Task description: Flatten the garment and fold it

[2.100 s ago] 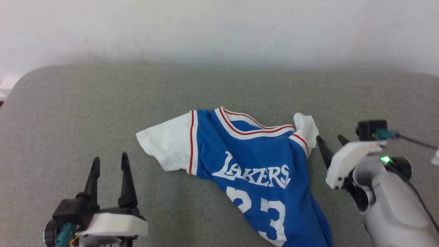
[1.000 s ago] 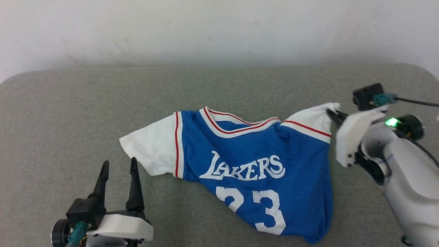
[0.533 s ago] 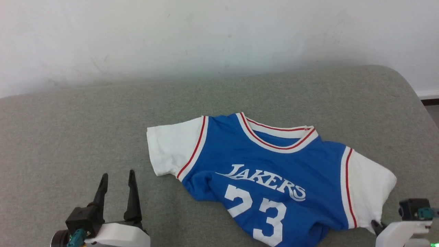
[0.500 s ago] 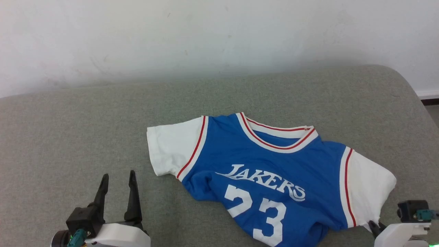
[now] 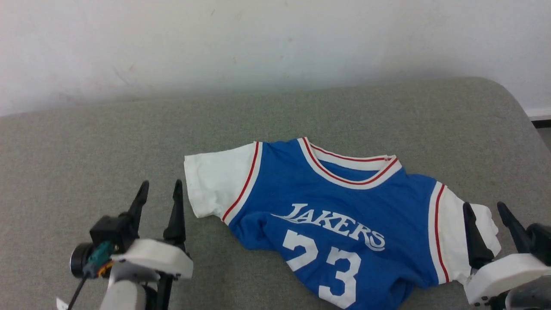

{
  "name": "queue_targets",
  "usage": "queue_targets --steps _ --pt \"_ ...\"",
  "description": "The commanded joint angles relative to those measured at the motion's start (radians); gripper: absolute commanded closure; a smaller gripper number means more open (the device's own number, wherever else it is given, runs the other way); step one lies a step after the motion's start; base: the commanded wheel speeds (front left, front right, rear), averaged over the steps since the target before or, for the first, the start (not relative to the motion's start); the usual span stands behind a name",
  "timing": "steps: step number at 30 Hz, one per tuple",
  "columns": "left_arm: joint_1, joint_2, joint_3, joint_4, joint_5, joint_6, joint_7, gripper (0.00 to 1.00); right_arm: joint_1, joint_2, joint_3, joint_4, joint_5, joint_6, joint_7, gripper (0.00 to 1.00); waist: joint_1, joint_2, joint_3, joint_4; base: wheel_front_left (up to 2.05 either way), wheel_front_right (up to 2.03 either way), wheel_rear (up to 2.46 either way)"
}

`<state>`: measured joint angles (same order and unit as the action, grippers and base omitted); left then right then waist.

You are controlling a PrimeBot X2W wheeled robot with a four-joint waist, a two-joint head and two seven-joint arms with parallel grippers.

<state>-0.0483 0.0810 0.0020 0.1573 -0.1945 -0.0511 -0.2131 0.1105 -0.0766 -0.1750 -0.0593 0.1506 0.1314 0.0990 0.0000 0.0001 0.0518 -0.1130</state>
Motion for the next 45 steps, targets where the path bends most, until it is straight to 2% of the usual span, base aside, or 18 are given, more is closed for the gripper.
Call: queue_targets --steps 1,6,13,17,20,26,27,29,30,33,38,42,45 --pt "-0.075 0.019 -0.010 0.014 -0.006 -0.011 0.027 0.00 -0.024 0.006 0.016 -0.035 -0.016 -0.001 -0.025 0.00 0.0000 -0.0001 0.028 -0.003 0.00 0.00 0.00" --pt "-0.277 0.057 -0.045 0.112 -0.016 -0.040 0.164 0.00 -0.052 0.013 0.063 -0.104 -0.017 -0.001 -0.064 0.00 0.0000 -0.0001 0.102 -0.019 0.00 0.00 0.00" --pt "-0.530 0.126 -0.079 0.373 -0.035 -0.060 0.455 0.00 -0.094 0.017 0.114 -0.125 0.003 -0.001 -0.101 0.00 0.0000 -0.0001 0.185 -0.068 0.00 0.00 0.00" --pt "-0.606 0.150 -0.093 0.529 -0.054 -0.065 0.621 0.00 -0.111 0.019 0.132 -0.099 0.019 -0.001 -0.111 0.00 0.0000 -0.0001 0.214 -0.096 0.00 0.00 0.00" --pt "-0.645 0.164 -0.105 0.609 -0.067 -0.069 0.707 0.00 -0.122 0.019 0.140 -0.081 0.028 -0.001 -0.121 0.00 0.0000 -0.0001 0.232 -0.114 0.00 0.00 0.00" --pt "-0.672 0.145 -0.156 0.704 -0.121 -0.078 0.837 0.00 -0.132 0.020 0.138 -0.044 0.038 -0.001 -0.133 0.00 0.0000 -0.0001 0.243 -0.130 0.00 0.00 0.00" --pt "-0.670 0.140 -0.179 0.712 -0.130 -0.079 0.863 0.20 -0.133 0.020 0.137 -0.039 0.039 -0.001 -0.132 0.00 0.0000 -0.0001 0.242 -0.131 0.00 0.00 0.00" --pt "-0.662 0.134 -0.234 0.709 -0.165 -0.079 0.901 0.84 -0.136 0.021 0.137 -0.032 0.039 -0.001 -0.132 0.00 0.0000 -0.0001 0.241 -0.132 0.00 0.00 0.00" --pt "-0.657 0.135 -0.262 0.702 -0.183 -0.079 0.910 1.00 -0.137 0.021 0.137 -0.029 0.040 -0.001 -0.132 0.00 0.0000 -0.0001 0.238 -0.132 0.00 0.00 0.00" --pt "-0.642 0.144 -0.312 0.682 -0.219 -0.079 0.917 1.00 -0.138 0.021 0.137 -0.022 0.039 -0.001 -0.130 0.00 0.0000 -0.0001 0.229 -0.131 0.00 0.00 0.00" --pt "-0.597 0.207 -0.386 0.647 -0.220 -0.079 0.833 1.00 -0.127 0.019 0.131 0.000 0.048 -0.001 -0.110 0.00 0.0000 -0.0001 0.183 -0.121 0.00 0.00 0.00" --pt "-0.561 0.239 -0.379 0.615 -0.184 -0.024 0.690 1.00 -0.111 -0.001 0.101 0.031 0.079 -0.001 -0.058 0.00 0.0000 -0.0001 0.143 -0.102 0.00 0.00 0.00" --pt "-0.521 0.257 -0.369 0.583 -0.175 0.009 0.626 1.00 -0.105 -0.034 0.072 0.067 0.117 -0.001 0.002 0.00 0.0000 -0.0001 0.113 -0.084 0.00 0.00 0.00"
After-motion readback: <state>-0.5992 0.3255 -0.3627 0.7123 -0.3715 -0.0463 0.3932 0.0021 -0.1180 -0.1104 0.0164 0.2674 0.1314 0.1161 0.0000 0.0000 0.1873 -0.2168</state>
